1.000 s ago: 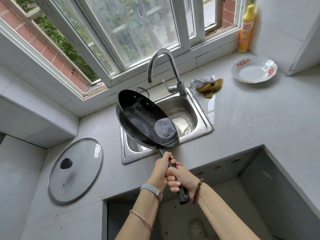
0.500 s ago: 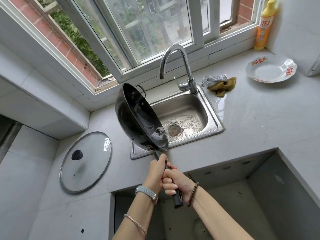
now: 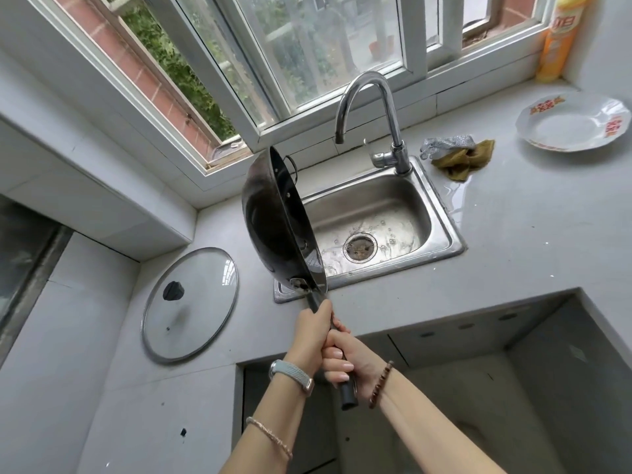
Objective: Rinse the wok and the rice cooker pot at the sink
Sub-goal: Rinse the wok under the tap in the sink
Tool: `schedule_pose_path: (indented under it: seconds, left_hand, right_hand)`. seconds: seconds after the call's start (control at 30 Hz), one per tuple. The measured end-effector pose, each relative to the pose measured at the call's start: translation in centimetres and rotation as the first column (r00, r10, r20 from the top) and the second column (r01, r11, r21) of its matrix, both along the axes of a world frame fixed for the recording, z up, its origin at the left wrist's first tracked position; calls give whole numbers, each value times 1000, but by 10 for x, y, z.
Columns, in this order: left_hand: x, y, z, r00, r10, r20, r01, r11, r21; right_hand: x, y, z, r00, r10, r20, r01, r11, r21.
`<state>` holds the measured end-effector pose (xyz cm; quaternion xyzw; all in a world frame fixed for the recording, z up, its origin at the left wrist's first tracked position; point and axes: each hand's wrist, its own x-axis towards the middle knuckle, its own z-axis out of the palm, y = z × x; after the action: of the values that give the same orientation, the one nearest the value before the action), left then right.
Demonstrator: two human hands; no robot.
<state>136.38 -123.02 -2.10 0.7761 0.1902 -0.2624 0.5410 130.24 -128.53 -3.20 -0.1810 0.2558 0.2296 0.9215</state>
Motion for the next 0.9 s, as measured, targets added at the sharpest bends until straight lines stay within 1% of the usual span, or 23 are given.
schedule_pose_path:
  seconds: [0.2,0.47,0.57,0.77,0.9]
  left_hand:
    - [-3,-4,2,1000,-3,2,3,1000,13]
    - [-6,2,2,1000,3,-13,-2,999,52]
    - [-7,6,0,999,17,-37,-16,999,38]
    - [-5,9,3,998,37,-54,-36,999,20]
    - [-3,8,7,999,28,-32,-27,999,18]
  right_hand:
    - [-2,0,-7,1000,-11,-16,12,1000,28]
    - [-5,3,-9,999,31,16,-31,999,-24]
    - [-6,6,-8,998,52,25,-51,997,-61]
    - [-2,11,-6,999,37,8,-36,997,-63]
    - [0,13,-1,1000,8,6,-8,999,-53]
